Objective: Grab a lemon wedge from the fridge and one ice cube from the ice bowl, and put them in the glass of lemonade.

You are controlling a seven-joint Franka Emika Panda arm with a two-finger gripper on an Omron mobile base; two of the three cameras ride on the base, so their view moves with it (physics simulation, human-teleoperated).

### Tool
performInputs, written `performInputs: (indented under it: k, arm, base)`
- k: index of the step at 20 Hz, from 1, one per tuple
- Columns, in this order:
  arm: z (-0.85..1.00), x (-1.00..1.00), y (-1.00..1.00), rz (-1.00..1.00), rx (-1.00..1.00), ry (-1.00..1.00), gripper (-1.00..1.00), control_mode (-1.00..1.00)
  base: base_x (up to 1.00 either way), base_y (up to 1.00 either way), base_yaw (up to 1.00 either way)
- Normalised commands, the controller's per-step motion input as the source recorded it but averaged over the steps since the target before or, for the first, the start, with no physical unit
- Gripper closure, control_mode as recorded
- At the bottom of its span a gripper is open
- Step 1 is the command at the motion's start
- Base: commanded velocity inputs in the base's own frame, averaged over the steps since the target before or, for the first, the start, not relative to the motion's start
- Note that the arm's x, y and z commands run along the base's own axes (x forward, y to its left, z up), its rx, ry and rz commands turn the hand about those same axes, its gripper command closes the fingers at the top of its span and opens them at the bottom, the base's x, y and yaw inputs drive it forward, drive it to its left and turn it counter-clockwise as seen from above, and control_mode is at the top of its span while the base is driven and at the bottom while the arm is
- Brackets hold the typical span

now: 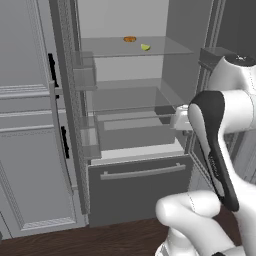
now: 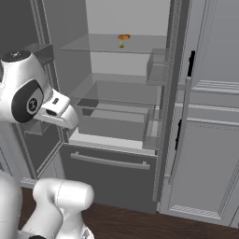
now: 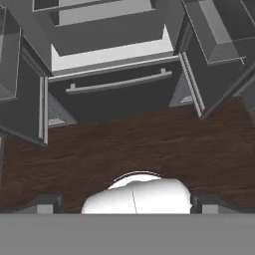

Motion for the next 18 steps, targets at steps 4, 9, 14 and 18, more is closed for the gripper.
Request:
performInputs:
  k: [4, 9, 14, 18]
  arm:
    - [-0.09, -0.97, -0.27, -0.03, 0.01, -0.23, -1.0, -1.0]
    - [-0.06, -0.3, -0.27, -0.02, 0.0, -0.12, -1.0, -1.0]
    - [0.0, 0.12, -0.01, 0.0, 0.0, 0.0, -1.0, -1.0]
    - [-0.02, 0.61, 0.0, 0.0, 0.0, 0.0, -1.0, -1.0]
  base:
    - [0.0, 0.0, 0.0]
    - [0.0, 0.0, 0.0]
    - [0.0, 0.0, 0.0]
    - [0.0, 0.0, 0.0]
